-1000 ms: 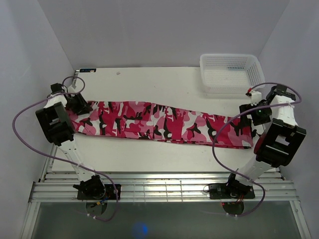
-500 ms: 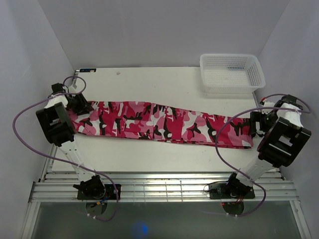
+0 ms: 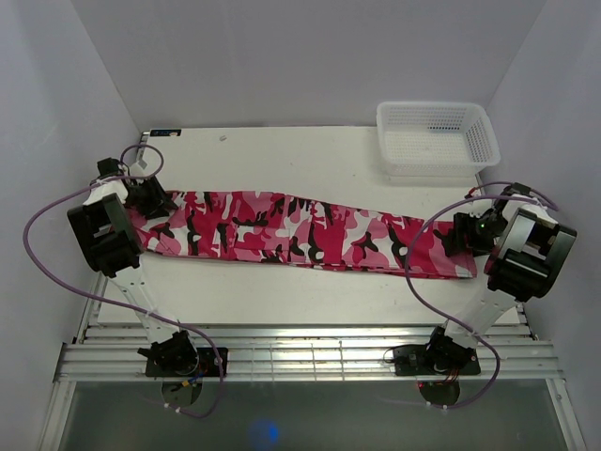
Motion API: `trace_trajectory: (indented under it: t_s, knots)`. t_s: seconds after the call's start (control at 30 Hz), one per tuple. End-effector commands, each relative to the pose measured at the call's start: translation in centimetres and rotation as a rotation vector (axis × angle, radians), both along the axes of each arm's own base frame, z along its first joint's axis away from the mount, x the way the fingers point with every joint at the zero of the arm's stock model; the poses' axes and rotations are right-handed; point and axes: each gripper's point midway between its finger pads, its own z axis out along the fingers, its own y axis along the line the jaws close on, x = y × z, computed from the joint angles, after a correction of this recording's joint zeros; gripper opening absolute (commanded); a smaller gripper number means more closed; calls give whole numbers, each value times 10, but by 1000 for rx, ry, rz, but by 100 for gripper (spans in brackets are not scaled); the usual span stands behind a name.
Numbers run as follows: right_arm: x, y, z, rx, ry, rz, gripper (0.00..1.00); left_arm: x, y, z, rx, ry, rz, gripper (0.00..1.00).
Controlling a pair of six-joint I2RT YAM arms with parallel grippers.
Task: Fold and stack the trousers
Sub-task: Fold the trousers
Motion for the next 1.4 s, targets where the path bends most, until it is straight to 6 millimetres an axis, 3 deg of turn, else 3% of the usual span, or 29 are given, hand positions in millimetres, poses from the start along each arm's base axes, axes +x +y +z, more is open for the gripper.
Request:
trace_trajectory:
  t_s: [0.0, 0.07, 0.1, 0.17, 0.2, 0.37, 0.53, 0.6, 0.63, 0.7, 0.73, 0.87, 0.97, 1.0, 1.03, 1.13, 1.3, 1.37]
  knots:
    - [-14, 50, -18, 220, 60, 29, 64, -14, -4, 14, 3, 9, -18, 54]
    - [-7, 53, -13, 240, 34, 49, 53, -14, -5, 16, 6, 6, -30, 54]
    - [-6, 54, -8, 251, 30, 58, 40, -15, -6, 16, 5, 6, -34, 54]
    - [8, 47, 6, 237, -23, 93, 23, -16, -7, 18, 5, 6, -40, 54]
    - [9, 45, 13, 234, -24, 94, 8, -18, -8, 17, -1, 14, -41, 54]
    - [39, 10, 67, 122, -172, 118, 8, -31, -13, 18, 14, 10, -83, 54]
    - [36, -36, 98, -11, -213, 127, 8, -58, -28, 33, 25, -26, -147, 56]
    - [37, -48, 109, -47, -228, 132, 8, -64, -36, 46, 15, -70, -186, 61]
    - [35, -53, 113, -59, -235, 143, 8, -65, -37, 62, 41, -123, -216, 63]
    - [35, -48, 126, -43, -264, 173, 8, -71, -43, 73, 52, -160, -244, 80]
    - [37, -43, 134, -31, -298, 193, 8, -71, -42, 83, 76, -193, -252, 82]
    - [49, 17, 165, 186, -408, 254, 8, -74, -40, 78, 84, -165, -240, 83]
    - [57, 79, 183, 358, -452, 280, 8, -77, -40, 67, 73, -129, -235, 83]
    - [70, 91, 188, 370, -508, 301, 8, -81, -40, 62, 72, -112, -235, 82]
    - [70, 119, 189, 395, -512, 347, 8, -83, -39, 58, 77, -101, -236, 82]
    - [86, 168, 203, 455, -566, 376, 8, -93, -37, 42, 90, -45, -240, 82]
    - [94, 230, 190, 554, -521, 361, 8, -111, -45, 28, 83, -23, -279, 82]
    - [95, 264, 187, 578, -523, 412, 8, -125, -48, 16, 86, 6, -297, 82]
